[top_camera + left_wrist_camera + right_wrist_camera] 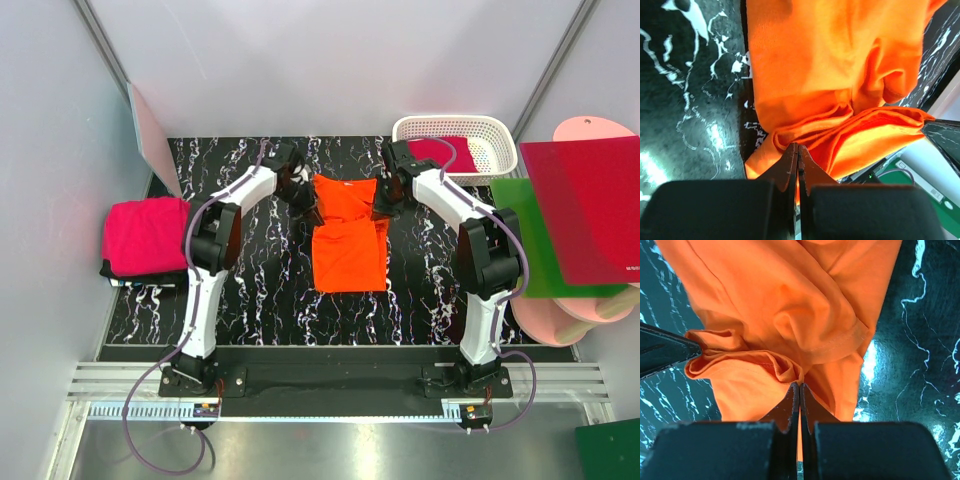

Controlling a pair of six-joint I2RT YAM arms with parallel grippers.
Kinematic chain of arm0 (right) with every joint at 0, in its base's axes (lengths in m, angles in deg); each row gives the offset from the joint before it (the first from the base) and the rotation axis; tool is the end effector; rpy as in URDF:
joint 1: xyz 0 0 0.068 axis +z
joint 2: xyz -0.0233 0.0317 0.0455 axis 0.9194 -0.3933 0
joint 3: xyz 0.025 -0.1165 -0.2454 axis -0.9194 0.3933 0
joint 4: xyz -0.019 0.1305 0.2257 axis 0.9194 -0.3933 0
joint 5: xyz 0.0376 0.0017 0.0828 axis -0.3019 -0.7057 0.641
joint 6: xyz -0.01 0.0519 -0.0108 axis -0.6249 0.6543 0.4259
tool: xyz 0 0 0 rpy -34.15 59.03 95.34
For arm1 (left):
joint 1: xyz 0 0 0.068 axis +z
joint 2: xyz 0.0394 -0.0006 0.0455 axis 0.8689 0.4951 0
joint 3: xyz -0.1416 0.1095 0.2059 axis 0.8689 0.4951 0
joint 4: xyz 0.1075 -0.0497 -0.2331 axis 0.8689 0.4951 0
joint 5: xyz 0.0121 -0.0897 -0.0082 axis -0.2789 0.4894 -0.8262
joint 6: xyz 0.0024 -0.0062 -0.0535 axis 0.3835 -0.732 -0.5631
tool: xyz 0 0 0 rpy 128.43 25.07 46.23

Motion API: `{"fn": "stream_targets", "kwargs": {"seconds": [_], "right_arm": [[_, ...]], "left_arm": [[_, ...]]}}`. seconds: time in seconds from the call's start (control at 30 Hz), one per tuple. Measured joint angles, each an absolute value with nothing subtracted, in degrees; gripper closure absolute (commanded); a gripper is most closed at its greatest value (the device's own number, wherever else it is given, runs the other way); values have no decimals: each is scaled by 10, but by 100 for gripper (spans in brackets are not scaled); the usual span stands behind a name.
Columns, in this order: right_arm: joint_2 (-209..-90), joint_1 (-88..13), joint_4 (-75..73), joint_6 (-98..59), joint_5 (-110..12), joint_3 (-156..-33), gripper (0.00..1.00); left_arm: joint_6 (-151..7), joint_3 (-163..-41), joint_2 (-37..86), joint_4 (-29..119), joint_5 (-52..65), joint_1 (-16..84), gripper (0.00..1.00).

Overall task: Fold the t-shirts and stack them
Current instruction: Fold the folded rectangular tshirt in 1/3 of the way

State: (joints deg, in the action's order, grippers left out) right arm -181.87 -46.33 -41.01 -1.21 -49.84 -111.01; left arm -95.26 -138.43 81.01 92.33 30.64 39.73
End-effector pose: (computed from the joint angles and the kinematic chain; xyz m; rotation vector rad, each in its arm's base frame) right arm 0.3987 0.1534 0.2269 0.0689 2.7007 0.4038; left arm 0.4453 -0.1876 0.1673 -0.2111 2.9165 -0.9981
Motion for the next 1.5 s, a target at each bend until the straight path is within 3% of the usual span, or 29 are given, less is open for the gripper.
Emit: {"fn": "stream_targets", "kwargs": {"seconds": [0.47, 0.5, 0.53, 0.63, 0.7, 0.83, 0.9, 0.93, 1.0, 1.03, 1.13, 1.33, 1.5], "right_arm": [[-1757, -465, -425, -10, -524, -1058, 100], [-1749, -466, -426, -10, -527, -1056, 100], [-1742, -466, -427, -10, -533, -1053, 100], [-1731, -469, -428, -10, -550, -1051, 100], [-1733, -471, -429, -9, -560, -1050, 100], [-1754, -474, -431, -8, -570, -1052, 100], [-1778, -474, -430, -7, -572, -1056, 96], [-1798, -474, -431, -7, -572, -1062, 90], [-1832, -474, -427, -3, -572, -1071, 60], [-1850, -474, -428, -1, -573, -1077, 34], [-1878, -474, -437, 1, -580, -1086, 0], [-1812, -474, -447, 9, -606, -1073, 2], [-1665, -474, -444, 46, -584, -993, 18]], "left_arm": [[-954, -1386, 808, 912, 344, 395, 100], [-955, -1386, 806, 909, 346, 395, 97], [-956, -1386, 803, 906, 348, 395, 83], [-958, -1387, 795, 897, 358, 395, 16], [-959, -1388, 793, 893, 364, 395, 1], [-960, -1388, 787, 893, 367, 396, 1], [-959, -1388, 778, 894, 367, 397, 1], [-959, -1387, 771, 894, 367, 399, 1], [-957, -1382, 750, 893, 367, 405, 1], [-957, -1378, 738, 893, 367, 408, 1], [-951, -1355, 699, 889, 367, 415, 1], [-931, -1251, 644, 876, 371, 419, 1], [-916, -1112, 623, 867, 372, 413, 2]]}}
